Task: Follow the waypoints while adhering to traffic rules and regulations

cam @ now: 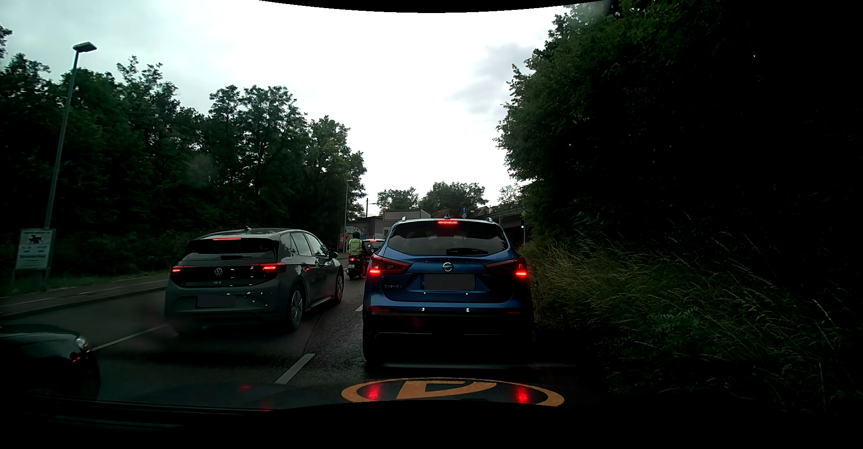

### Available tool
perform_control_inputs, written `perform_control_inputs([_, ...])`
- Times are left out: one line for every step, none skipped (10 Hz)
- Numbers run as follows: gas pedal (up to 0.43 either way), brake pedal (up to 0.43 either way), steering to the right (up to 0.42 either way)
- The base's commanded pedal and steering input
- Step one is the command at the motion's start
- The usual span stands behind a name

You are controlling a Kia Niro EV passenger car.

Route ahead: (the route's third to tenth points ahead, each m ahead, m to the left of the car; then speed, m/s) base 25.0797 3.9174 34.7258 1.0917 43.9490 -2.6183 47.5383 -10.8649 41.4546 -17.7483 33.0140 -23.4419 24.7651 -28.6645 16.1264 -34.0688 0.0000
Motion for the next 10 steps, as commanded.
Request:
perform_control_inputs([0.0,0.274,-0.01])
perform_control_inputs([0.0,0.274,-0.01])
perform_control_inputs([0.0,0.274,-0.01])
perform_control_inputs([0.0,0.274,-0.01])
perform_control_inputs([0.0,0.274,-0.01])
perform_control_inputs([0.0,0.274,-0.01])
perform_control_inputs([0.0,0.274,-0.01])
perform_control_inputs([0.0,0.274,-0.01])
perform_control_inputs([0.0,0.274,-0.01])
perform_control_inputs([0.0,0.274,-0.01])
